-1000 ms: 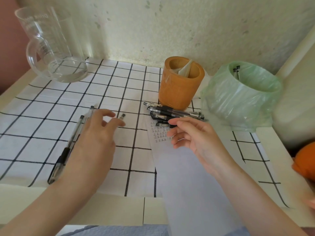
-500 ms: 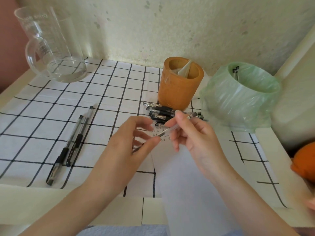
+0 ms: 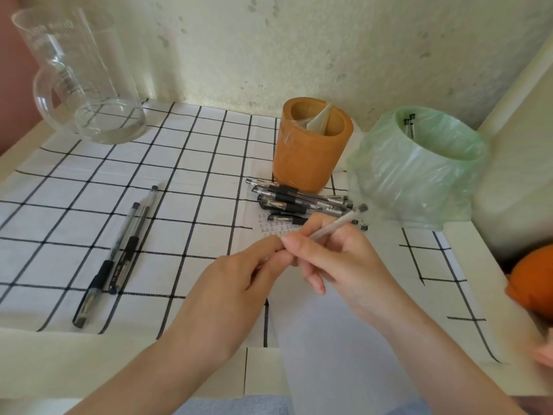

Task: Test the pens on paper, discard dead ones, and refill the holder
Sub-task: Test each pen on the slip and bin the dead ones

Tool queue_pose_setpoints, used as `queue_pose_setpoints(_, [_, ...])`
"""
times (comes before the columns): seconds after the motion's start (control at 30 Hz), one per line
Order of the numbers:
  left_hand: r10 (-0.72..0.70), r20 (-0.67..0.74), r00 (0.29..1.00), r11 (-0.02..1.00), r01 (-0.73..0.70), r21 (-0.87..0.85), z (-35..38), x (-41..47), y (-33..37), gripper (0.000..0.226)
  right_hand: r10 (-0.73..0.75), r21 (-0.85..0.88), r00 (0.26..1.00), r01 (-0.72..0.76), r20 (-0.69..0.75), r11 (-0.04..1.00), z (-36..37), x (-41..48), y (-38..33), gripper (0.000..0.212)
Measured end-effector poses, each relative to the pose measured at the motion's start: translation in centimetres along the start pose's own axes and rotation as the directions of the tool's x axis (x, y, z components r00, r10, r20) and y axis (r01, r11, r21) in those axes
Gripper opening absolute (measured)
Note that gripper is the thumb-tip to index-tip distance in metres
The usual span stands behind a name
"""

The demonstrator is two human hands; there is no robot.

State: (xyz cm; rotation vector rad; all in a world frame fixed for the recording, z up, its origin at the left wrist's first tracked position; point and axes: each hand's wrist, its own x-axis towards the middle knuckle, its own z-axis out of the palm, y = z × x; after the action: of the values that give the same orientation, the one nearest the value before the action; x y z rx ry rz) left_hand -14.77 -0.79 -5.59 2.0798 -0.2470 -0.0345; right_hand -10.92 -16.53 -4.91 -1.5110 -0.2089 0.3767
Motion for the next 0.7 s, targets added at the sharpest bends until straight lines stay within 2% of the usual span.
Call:
queue_pose_setpoints(0.13, [-0.001,0.046,0.999,0.999,0.002,-0.037,-0.1,0.1,-0.1,0.028,-0.013,0.022,1.0,0.013,0.004,1.0,-0.5,-0.3,-0.5,0.018])
queue_pose_setpoints(0.2, [-0.014,0.068,0.998,1.0,0.013,0.02,-0.1,0.0,-0.2,0.031,-0.032,0.057,0.997,0.037,-0.076,0.998,-1.0,-0.3,-0.7,0.024])
queue_pose_setpoints(0.27, [-0.05,0.068,0.996,0.993,0.042,0.113,-0.2,-0.2,-0.4,0.036,-0.061,0.104,0.975,0.085,-0.214,0.991,-2.0,0.1,-0.7,0.025])
queue_pose_setpoints(0.37, [-0.024,0.084,0.996,0.924,-0.01,0.383,-0.2,-0.2,-1.1,0.039,-0.053,0.123,0.937,0.101,-0.346,0.987,-3.7,0.6,-1.0,0.013])
queue_pose_setpoints(0.47, [-0.014,0.142,0.99,0.865,-0.059,0.499,0.2,-0.2,-1.6,0.052,-0.016,0.04,0.948,0.03,-0.317,0.999,-4.3,1.0,-0.7,0.027])
queue_pose_setpoints(0.53, [-0.018,0.169,0.985,0.846,-0.075,0.529,0.4,-0.1,-1.8,0.06,-0.011,-0.026,0.938,0.002,-0.347,1.0,-4.2,1.6,-0.1,0.024])
queue_pose_setpoints(0.7, [-0.017,0.196,0.98,0.835,-0.094,0.543,0.7,0.1,-2.3,0.064,-0.149,-0.264,0.871,0.024,-0.468,0.964,-3.7,3.4,2.3,0.034])
